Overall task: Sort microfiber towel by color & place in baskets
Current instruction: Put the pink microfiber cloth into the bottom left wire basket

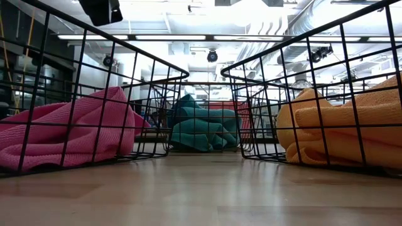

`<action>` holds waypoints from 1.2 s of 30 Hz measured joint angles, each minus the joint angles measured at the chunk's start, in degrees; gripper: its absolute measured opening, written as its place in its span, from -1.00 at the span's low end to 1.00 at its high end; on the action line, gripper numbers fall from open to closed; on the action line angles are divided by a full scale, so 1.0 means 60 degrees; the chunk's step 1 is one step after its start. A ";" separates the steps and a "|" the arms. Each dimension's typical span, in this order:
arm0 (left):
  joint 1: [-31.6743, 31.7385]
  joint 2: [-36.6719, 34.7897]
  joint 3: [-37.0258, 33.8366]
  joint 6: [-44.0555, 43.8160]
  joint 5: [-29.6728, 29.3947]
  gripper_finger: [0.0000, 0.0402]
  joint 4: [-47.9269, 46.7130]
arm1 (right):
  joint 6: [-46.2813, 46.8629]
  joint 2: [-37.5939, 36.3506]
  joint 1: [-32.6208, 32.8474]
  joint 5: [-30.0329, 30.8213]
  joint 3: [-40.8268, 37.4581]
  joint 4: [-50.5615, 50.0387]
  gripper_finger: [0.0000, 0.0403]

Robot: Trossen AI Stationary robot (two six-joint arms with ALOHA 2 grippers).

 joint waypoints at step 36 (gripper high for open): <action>0.1965 -0.1828 0.4008 0.2622 -0.1265 -0.07 -0.0208 | -0.1705 -0.0420 -0.2211 -0.0626 0.4261 0.0921 -0.77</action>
